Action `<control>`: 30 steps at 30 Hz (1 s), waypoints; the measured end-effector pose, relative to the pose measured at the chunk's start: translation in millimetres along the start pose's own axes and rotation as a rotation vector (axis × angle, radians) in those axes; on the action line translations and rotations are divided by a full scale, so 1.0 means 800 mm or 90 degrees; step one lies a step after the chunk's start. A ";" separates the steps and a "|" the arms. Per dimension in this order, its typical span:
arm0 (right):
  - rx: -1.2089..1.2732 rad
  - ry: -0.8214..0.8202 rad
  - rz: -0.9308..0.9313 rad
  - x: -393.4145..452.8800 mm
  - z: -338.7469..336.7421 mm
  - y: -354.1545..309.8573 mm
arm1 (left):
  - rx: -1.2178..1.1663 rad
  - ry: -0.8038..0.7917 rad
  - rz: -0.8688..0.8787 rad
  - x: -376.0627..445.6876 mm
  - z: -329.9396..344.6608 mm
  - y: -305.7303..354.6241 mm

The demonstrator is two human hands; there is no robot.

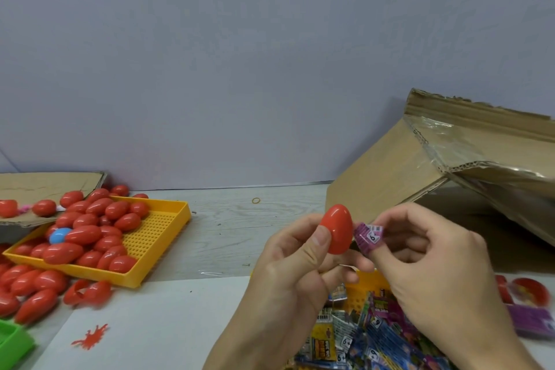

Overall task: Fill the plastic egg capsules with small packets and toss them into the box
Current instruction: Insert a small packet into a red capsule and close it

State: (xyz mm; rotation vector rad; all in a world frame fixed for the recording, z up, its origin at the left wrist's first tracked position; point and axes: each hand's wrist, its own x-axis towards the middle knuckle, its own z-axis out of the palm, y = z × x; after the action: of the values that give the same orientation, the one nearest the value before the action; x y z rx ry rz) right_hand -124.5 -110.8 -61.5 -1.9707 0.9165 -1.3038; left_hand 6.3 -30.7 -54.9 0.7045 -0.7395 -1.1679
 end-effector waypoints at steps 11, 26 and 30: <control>0.314 -0.272 0.068 0.000 -0.005 0.002 | -0.001 0.009 -0.022 -0.001 -0.013 0.004; 0.626 -0.364 0.207 0.009 -0.016 -0.001 | -0.115 -0.076 -0.076 -0.006 -0.020 0.009; 0.568 -0.391 0.194 0.010 -0.018 0.000 | -0.141 -0.080 -0.068 -0.006 -0.022 0.010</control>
State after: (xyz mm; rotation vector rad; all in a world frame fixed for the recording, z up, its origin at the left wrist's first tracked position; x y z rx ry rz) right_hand -135.5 -119.0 -52.4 -1.3046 0.2287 -0.6637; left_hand 23.7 -22.5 -58.8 0.4937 -0.6714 -1.3777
